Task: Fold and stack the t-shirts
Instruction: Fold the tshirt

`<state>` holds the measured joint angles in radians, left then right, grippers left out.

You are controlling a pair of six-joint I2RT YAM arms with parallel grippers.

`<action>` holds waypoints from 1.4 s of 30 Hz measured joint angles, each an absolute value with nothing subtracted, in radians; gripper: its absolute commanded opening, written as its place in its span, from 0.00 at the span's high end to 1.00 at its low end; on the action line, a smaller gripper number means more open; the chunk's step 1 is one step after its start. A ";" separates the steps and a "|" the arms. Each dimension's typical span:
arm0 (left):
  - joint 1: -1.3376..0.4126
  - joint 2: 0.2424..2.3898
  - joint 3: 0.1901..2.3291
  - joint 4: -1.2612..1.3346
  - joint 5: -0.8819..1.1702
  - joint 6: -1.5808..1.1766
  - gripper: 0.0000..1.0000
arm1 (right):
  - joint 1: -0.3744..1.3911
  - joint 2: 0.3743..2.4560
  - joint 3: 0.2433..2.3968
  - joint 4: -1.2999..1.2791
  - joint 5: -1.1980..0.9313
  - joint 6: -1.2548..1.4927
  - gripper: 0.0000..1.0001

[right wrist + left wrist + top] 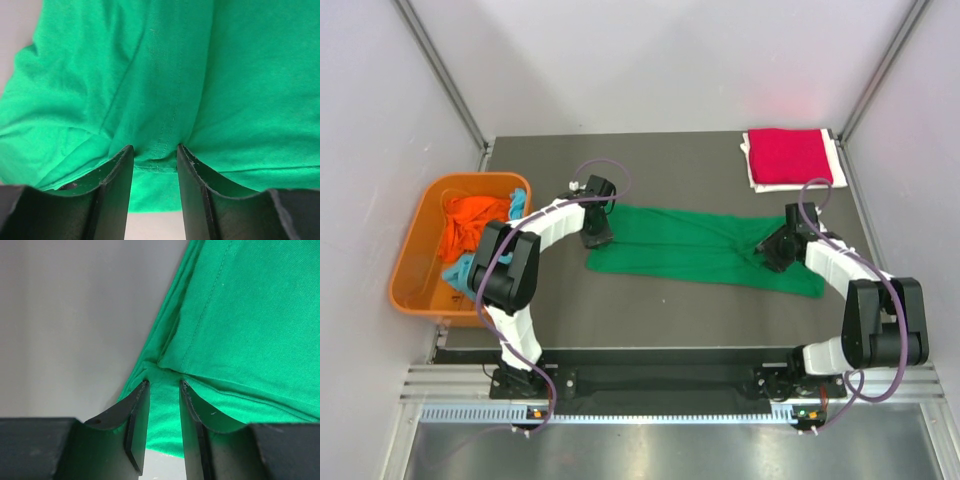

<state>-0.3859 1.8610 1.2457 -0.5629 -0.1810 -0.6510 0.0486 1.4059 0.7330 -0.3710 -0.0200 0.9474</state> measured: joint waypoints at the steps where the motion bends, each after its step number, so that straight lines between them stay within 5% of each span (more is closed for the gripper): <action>1: -0.386 1.861 1.246 -0.562 -0.181 -0.651 0.65 | 0.051 1.406 0.733 -0.365 -0.020 0.948 0.60; 42: -0.406 1.782 1.277 -0.586 -0.254 -0.651 0.64 | 0.158 1.635 1.008 -0.160 -0.216 0.661 0.62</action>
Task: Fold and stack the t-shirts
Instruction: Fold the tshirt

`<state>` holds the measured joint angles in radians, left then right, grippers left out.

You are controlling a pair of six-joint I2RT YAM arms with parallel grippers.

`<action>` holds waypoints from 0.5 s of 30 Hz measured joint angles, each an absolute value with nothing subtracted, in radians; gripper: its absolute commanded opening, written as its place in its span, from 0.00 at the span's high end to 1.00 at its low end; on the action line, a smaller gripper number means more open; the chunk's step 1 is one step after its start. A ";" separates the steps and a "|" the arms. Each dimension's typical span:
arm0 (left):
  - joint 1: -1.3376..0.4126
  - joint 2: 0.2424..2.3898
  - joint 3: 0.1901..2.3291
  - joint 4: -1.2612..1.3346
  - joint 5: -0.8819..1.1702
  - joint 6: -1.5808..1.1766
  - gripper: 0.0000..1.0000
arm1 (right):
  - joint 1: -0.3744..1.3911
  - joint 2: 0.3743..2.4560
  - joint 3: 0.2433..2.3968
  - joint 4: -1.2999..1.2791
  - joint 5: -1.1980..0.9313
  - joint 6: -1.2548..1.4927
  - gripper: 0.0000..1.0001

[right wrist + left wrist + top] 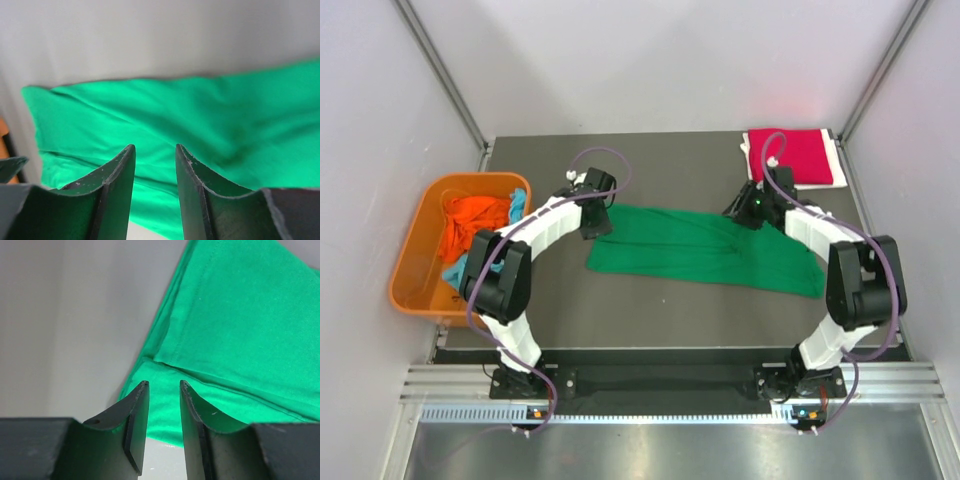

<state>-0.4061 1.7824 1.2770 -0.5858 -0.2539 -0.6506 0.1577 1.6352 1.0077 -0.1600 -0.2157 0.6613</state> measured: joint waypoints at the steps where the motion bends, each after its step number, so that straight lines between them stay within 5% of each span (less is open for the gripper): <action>1: -0.407 1.782 1.277 -0.587 -0.253 -0.651 0.64 | 0.165 1.653 1.028 -0.157 -0.224 0.657 0.62; 15: -0.419 1.829 1.327 -0.550 -0.165 -0.603 0.64 | 0.191 1.631 1.147 -0.346 -0.109 0.612 0.70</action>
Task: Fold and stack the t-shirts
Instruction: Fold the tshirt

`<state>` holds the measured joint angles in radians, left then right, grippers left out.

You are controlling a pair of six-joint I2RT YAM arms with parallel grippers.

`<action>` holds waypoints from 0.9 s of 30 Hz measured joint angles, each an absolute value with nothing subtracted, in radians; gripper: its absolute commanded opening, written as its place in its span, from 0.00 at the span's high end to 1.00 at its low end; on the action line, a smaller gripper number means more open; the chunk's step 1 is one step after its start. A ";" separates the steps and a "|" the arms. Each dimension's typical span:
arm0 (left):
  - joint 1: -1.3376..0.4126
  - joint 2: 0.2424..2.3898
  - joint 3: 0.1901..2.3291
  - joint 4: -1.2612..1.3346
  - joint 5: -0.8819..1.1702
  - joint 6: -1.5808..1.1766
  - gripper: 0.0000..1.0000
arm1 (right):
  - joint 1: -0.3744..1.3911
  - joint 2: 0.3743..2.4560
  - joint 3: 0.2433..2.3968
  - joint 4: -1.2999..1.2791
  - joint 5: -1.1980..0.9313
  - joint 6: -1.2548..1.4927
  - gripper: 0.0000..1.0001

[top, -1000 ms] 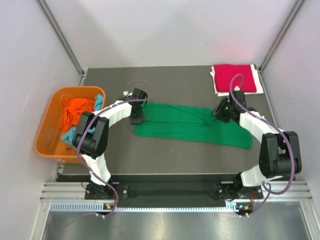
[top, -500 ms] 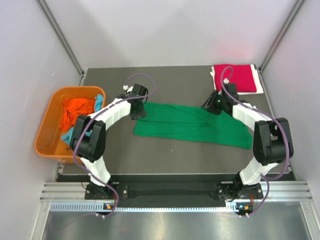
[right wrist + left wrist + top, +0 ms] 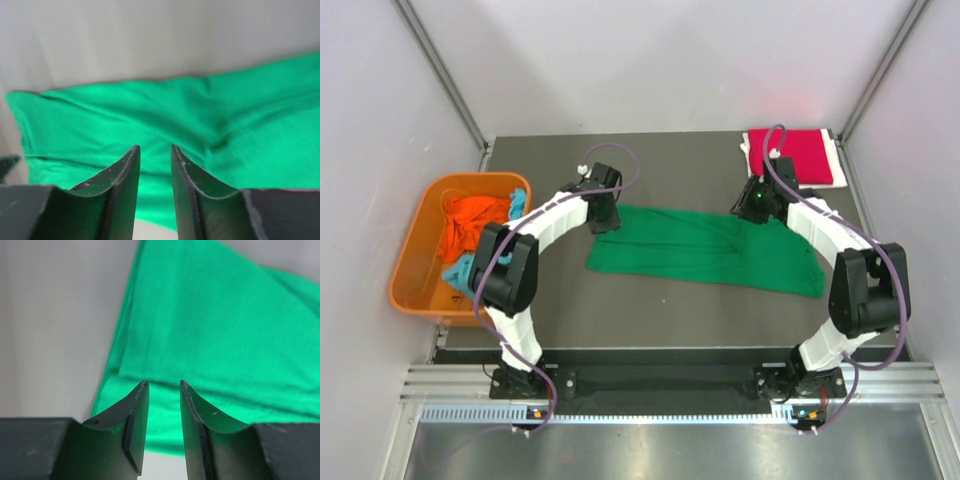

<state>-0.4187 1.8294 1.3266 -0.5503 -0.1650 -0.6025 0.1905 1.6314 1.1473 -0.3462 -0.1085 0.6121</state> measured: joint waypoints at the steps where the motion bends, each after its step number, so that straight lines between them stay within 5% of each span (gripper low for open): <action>1: -0.419 1.852 1.348 -0.550 -0.167 -0.598 0.64 | 0.184 1.608 1.136 -0.364 -0.097 0.613 0.73; 14: -0.421 1.999 1.419 -0.593 -0.280 -0.551 0.68 | 0.048 1.472 1.054 -0.509 -0.003 0.651 0.75; 27: -0.427 1.902 1.264 -0.575 -0.417 -0.617 0.69 | -0.033 1.472 1.055 -0.698 0.156 0.783 0.65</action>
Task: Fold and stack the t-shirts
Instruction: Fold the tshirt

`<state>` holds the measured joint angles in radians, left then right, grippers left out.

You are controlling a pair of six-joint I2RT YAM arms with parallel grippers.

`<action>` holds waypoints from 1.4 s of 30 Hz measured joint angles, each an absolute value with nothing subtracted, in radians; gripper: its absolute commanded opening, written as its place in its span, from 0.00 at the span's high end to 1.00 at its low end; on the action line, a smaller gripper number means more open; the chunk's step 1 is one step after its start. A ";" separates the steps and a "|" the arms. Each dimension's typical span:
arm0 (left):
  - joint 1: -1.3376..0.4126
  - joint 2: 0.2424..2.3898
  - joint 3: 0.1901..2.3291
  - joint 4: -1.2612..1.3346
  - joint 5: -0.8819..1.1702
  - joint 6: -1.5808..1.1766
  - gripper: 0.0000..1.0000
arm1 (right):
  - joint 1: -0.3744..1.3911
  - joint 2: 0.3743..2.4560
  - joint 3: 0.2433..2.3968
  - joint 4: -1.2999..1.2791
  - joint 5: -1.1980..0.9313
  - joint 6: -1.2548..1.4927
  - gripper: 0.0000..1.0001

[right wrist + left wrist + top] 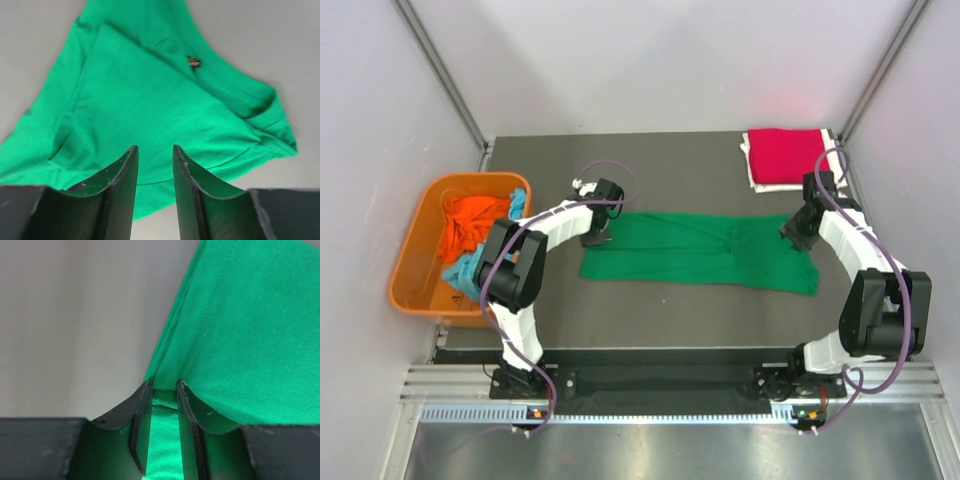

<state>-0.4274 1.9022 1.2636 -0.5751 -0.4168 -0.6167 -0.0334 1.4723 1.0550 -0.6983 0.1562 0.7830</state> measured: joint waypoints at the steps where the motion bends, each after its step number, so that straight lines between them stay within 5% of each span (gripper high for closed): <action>1: -0.427 1.891 1.248 -0.576 -0.424 -0.621 0.68 | -0.035 1.472 1.055 -0.701 0.163 0.790 0.65; 18: -0.427 1.794 1.124 -0.648 -0.488 -0.657 0.69 | -0.038 1.588 1.116 -0.727 0.181 0.941 0.55; 42: -0.425 1.411 0.994 -0.810 -0.595 -0.758 0.65 | 0.042 1.822 1.181 -0.547 0.132 0.876 0.57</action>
